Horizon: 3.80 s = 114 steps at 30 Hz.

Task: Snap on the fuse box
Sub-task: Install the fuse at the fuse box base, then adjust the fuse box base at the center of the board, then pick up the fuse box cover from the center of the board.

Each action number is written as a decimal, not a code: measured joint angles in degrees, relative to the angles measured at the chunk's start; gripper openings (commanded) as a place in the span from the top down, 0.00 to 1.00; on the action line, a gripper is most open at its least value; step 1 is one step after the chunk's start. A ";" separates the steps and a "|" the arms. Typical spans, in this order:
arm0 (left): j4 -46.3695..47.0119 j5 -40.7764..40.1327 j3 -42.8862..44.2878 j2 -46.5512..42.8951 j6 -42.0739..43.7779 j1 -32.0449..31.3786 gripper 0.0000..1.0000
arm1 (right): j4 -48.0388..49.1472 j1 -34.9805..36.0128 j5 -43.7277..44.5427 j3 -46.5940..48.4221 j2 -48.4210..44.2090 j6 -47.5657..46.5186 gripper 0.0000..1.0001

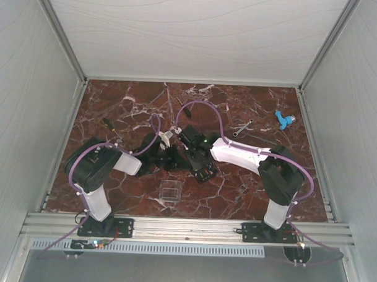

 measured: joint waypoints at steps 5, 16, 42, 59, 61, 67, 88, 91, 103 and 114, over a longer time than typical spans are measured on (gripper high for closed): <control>-0.02 0.02 0.00 0.00 0.00 0.00 0.77 | -0.68 -0.02 0.13 0.66 0.85 0.35 1.00; -0.09 0.00 0.02 0.00 0.04 0.00 0.76 | -3.08 0.00 0.90 2.47 4.44 0.31 1.00; -23.50 -15.47 -5.77 -33.35 8.96 -0.11 0.20 | 9.16 -13.97 -7.93 -24.00 -27.47 7.96 0.40; -32.79 -15.63 -18.97 -50.03 5.03 0.83 0.19 | 30.05 -17.46 -25.46 -35.89 -23.80 18.88 0.33; -32.13 -14.40 -19.56 -49.86 4.63 1.75 0.24 | 31.85 -17.46 -26.60 -35.30 -21.31 19.34 0.33; -28.20 -9.35 -22.10 -46.45 3.32 4.90 0.39 | 36.50 -17.49 -30.16 -29.99 -12.85 20.02 0.33; -13.31 -1.33 -27.82 -35.50 -1.77 5.73 0.81 | 44.04 -19.12 -35.56 -34.01 -13.53 20.17 0.27; -8.41 0.33 -27.87 -31.47 -3.04 5.35 0.92 | 44.83 -19.82 -36.13 -35.78 -15.17 20.61 0.27; 3.13 5.95 -27.19 -29.66 -6.05 4.76 1.00 | 48.02 -21.22 -39.32 -38.32 -21.77 21.77 0.27; -11.96 6.64 -6.03 -26.40 4.31 8.17 1.00 | 49.31 -23.96 -40.65 -39.82 -27.65 21.86 0.27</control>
